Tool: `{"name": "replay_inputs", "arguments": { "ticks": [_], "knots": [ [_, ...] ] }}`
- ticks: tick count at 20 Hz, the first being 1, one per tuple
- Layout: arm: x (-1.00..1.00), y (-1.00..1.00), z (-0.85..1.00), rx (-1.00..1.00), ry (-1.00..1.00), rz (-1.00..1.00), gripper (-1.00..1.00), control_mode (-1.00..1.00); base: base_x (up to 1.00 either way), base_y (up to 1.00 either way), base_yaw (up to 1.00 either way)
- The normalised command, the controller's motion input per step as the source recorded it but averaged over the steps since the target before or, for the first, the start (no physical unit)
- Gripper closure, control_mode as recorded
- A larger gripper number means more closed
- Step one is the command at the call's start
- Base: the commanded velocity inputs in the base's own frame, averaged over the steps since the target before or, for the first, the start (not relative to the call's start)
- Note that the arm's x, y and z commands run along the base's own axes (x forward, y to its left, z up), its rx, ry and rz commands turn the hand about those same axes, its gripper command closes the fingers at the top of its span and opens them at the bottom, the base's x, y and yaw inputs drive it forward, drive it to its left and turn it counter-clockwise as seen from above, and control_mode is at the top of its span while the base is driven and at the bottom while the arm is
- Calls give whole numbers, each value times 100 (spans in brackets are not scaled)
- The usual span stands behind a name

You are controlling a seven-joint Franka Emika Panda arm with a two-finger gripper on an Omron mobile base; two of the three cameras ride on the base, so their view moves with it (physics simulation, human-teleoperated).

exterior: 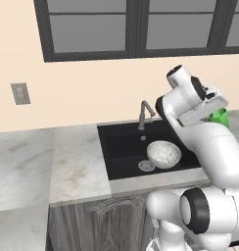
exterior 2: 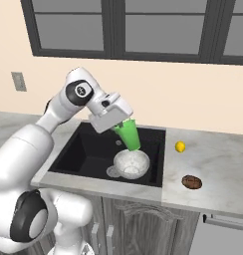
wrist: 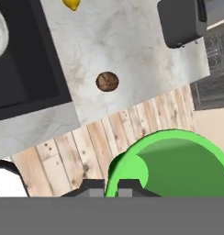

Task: Remove the potato and lemon from the sink. Then move the bowl and cup from the counter to the sink for washing.

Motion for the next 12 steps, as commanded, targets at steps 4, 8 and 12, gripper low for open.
{"name": "replay_inputs", "arguments": {
  "ticks": [4,8,12],
  "knots": [
    [-1,27,4,14,6,0,100,-100,0,0,0],
    [-2,27,0,15,2,0,100,-100,0,0,0],
    [-5,22,0,15,0,0,100,-100,0,0,0]
  ]
}}
